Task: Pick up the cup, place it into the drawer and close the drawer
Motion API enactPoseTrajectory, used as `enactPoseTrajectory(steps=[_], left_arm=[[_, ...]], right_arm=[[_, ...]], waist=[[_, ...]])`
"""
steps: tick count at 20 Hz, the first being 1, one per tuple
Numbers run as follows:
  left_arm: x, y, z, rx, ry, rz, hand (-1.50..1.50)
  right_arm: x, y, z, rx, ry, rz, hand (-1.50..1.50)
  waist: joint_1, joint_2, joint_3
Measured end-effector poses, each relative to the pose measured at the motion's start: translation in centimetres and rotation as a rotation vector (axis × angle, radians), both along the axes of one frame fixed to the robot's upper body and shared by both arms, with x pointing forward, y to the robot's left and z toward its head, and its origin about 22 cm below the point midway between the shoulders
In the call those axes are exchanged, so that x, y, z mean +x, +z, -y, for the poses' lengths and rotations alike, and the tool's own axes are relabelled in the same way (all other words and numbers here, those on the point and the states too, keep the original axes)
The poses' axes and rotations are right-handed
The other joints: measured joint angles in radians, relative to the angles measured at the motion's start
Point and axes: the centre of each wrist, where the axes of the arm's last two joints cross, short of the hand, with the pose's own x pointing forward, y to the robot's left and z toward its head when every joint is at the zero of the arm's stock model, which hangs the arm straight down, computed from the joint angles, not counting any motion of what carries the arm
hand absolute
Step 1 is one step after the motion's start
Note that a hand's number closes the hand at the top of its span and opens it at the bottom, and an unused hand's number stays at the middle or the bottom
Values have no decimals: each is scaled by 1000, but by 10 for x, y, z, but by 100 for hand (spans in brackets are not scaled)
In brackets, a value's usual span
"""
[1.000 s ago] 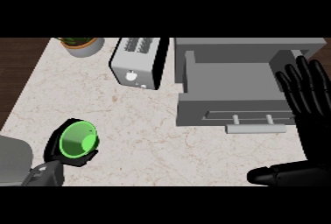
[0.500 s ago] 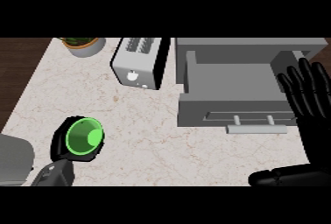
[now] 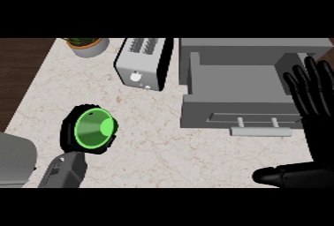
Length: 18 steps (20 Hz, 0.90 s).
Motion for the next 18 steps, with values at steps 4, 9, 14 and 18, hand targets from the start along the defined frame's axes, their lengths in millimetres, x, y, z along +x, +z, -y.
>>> enactPoseTrajectory(steps=[4, 9, 14, 18], left_arm=[[14, 34, 24, -1, -75, 44, 150], [29, 91, 54, -11, -131, 77, 150], [42, 144, 80, -18, -146, 98, 150], [55, 182, 100, 3, -160, 115, 150]], right_arm=[[0, -4, -4, -1, 1, -10, -150], [-7, -4, 1, 1, 2, -11, -150], [-8, -7, 2, -2, 1, -8, -150], [0, -4, 0, -3, -5, -1, -150]], waist=[[0, 0, 0], [-3, 0, 0], [-8, 2, 0], [-10, 4, -1]])
